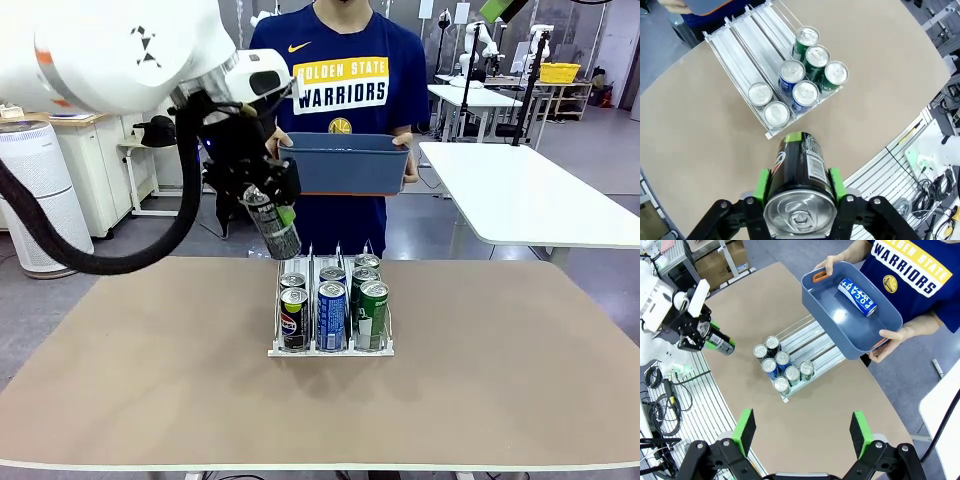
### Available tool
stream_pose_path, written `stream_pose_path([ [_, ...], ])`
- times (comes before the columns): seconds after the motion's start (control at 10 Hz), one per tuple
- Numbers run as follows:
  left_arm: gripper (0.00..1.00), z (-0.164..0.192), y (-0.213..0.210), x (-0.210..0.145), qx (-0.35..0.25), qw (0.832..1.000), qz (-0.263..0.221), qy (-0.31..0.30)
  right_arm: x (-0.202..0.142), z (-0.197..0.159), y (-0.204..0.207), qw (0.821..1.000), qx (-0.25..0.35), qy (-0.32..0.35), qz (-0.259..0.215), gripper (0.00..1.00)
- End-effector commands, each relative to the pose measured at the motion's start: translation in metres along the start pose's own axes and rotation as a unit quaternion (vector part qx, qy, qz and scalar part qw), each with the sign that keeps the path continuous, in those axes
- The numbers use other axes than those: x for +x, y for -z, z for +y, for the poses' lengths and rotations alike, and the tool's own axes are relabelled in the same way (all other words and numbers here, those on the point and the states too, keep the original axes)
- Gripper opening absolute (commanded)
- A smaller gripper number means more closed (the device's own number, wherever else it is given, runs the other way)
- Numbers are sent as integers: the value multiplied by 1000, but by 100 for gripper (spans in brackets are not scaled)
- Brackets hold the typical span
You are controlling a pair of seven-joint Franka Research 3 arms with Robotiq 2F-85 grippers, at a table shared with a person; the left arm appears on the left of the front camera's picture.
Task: Fill the beverage cans into the dispenser.
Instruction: Place the picked Pepsi coke in the line of the Automatic Can Dispenser with the same cans.
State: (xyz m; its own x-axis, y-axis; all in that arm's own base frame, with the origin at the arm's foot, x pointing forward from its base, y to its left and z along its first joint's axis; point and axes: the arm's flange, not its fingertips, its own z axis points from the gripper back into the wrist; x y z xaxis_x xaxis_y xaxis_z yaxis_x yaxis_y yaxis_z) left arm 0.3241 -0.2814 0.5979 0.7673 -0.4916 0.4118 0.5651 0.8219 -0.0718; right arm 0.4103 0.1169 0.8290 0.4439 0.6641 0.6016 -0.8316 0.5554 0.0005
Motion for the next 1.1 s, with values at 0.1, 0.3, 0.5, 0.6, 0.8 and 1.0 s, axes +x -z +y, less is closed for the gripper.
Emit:
stream_pose_path([
  [0.1, 58, -11, 12, -25, 7, 999, -8, 33, -2, 2, -1, 1000, 1, 0, 0, 100],
  [0.3, 58, -13, 10, -18, 0, 1000, 6, 17, -2, 2, -1, 1000, 1, 0, 0, 100],
  [0.5, 58, -13, 10, -18, 0, 1000, 6, 17, -2, 2, -1, 1000, 1, 0, 0, 100],
  [0.6, 58, -13, 10, -18, 0, 1000, 6, 17, -2, 2, -1, 1000, 1, 0, 0, 100],
  [0.8, 58, -19, 33, -22, 4, 1000, 6, 4, -2, 2, -1, 1000, 1, 0, 0, 100],
  [1.0, 58, -27, 62, -33, 25, 999, 29, -29, -2, 2, -1, 1000, 1, 0, 0, 100],
])
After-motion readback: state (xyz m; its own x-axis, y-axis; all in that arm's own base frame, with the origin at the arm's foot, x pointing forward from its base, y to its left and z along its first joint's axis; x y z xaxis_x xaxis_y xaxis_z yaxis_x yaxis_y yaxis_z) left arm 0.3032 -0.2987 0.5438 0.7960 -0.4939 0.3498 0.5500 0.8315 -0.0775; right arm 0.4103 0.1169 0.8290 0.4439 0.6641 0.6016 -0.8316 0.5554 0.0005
